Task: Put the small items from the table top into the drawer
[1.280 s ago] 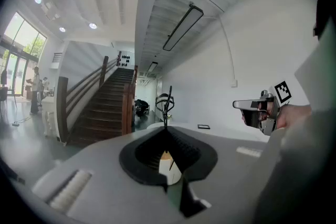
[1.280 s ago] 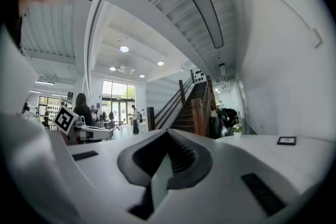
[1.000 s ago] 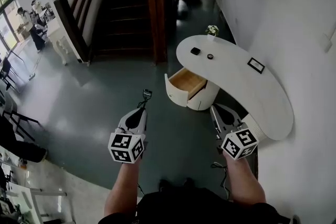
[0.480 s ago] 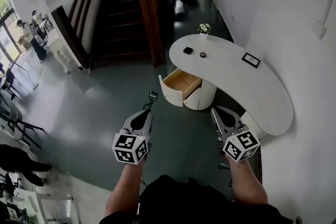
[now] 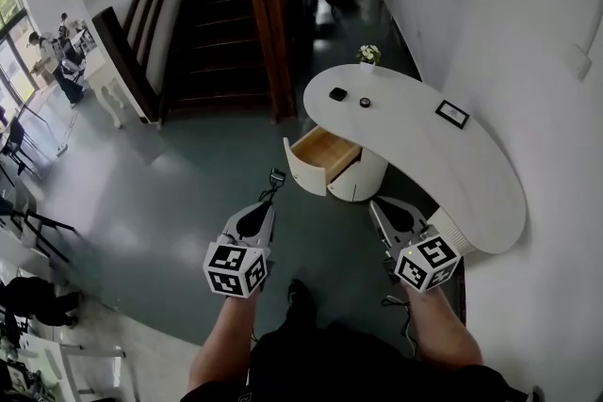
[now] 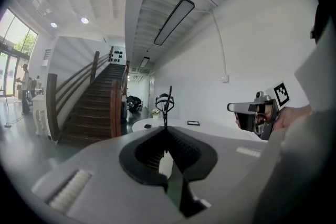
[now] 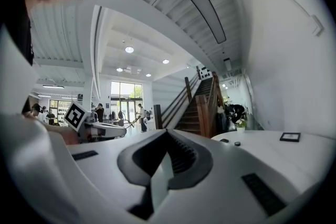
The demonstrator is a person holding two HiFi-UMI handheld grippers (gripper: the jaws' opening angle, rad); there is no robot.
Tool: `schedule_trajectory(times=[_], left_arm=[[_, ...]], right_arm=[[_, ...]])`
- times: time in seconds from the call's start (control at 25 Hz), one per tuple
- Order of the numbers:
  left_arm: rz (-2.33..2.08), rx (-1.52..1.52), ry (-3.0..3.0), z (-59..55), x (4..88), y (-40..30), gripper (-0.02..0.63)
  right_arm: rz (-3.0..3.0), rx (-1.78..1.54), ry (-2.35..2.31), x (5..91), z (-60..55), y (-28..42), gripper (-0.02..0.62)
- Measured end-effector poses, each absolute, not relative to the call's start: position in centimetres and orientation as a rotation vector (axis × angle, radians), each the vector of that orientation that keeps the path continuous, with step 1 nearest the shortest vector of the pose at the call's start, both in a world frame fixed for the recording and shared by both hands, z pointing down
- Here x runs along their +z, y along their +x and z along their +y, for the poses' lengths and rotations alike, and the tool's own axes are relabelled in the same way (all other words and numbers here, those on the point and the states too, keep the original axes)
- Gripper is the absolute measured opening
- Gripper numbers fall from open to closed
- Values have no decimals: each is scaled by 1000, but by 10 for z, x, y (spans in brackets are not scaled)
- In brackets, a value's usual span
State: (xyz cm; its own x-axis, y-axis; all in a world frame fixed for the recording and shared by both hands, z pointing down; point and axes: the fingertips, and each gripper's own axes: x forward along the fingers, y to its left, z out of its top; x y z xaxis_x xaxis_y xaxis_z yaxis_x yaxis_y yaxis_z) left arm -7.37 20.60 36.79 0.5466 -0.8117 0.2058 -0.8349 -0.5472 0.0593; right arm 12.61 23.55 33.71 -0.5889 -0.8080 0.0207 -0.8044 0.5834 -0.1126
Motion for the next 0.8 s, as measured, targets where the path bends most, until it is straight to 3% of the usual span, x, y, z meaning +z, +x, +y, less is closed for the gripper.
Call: schedule_trajectory(times=[0.8], left_arm=[[-1395, 208, 2543, 38, 408, -155, 21]], right_arm=[[2859, -295, -1443, 372, 69, 54, 11]])
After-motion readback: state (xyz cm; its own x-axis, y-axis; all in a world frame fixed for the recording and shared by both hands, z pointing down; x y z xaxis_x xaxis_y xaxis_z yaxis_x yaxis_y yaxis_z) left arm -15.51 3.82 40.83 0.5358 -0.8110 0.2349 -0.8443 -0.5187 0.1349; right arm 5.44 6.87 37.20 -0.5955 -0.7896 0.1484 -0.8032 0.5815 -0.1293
